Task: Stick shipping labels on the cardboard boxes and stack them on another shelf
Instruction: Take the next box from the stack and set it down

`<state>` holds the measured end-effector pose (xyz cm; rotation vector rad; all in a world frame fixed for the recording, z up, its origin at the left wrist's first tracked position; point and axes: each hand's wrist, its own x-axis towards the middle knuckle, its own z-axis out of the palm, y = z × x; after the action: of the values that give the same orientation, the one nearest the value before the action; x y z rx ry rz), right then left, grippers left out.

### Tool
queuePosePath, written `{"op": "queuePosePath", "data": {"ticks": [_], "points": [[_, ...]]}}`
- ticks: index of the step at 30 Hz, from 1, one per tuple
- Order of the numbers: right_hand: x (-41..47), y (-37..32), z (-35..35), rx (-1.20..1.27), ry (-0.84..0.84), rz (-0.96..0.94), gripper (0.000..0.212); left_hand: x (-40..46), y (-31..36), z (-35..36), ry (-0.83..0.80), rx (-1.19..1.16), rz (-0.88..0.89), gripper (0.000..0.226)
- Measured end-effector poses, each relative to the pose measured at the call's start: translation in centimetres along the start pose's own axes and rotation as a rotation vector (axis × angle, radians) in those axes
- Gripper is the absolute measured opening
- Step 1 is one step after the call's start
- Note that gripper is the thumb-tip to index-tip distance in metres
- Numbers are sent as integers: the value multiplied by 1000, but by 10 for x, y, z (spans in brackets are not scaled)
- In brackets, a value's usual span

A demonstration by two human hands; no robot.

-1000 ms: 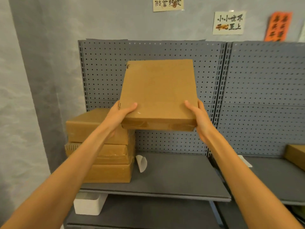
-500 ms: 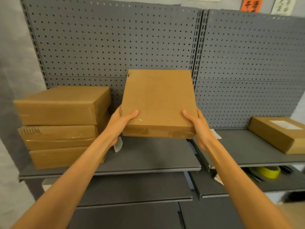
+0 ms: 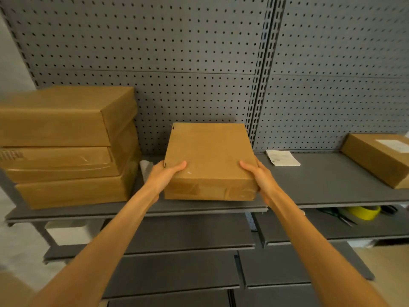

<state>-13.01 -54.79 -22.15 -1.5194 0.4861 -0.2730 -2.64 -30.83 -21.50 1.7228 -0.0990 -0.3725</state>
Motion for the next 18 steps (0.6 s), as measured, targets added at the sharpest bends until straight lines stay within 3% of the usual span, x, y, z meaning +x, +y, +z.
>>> {"op": "queuePosePath", "data": {"ticks": [18], "points": [[50, 16, -16, -112, -87, 142, 56, 42, -16, 22, 61, 35, -164, 61]]}}
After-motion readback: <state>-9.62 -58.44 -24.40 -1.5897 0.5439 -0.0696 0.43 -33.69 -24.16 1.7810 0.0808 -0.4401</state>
